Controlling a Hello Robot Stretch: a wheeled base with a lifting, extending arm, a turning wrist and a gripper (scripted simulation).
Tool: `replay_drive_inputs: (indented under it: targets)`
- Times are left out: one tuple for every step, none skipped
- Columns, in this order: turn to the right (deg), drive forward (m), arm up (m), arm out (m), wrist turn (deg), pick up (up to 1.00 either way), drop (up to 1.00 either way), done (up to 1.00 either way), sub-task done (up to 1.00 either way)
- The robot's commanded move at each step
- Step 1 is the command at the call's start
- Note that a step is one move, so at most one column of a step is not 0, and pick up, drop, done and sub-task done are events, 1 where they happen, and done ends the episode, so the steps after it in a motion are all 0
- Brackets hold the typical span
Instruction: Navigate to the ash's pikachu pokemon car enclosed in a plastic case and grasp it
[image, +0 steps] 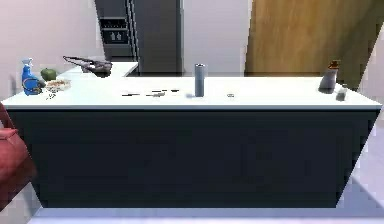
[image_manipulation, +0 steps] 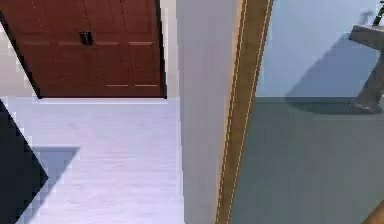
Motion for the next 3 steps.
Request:
replay_drive_inputs:
  targets:
    - [45.0, 0.0, 0.0, 0.0, 0.0, 0.0, 0.0, 0.0, 0.0]
    - [45.0, 0.0, 0.0, 0.0, 0.0, 0.0, 0.0, 0.0, 0.0]
    - [45.0, 0.0, 0.0, 0.0, 0.0, 0.0, 0.0, 0.0, 0.0]
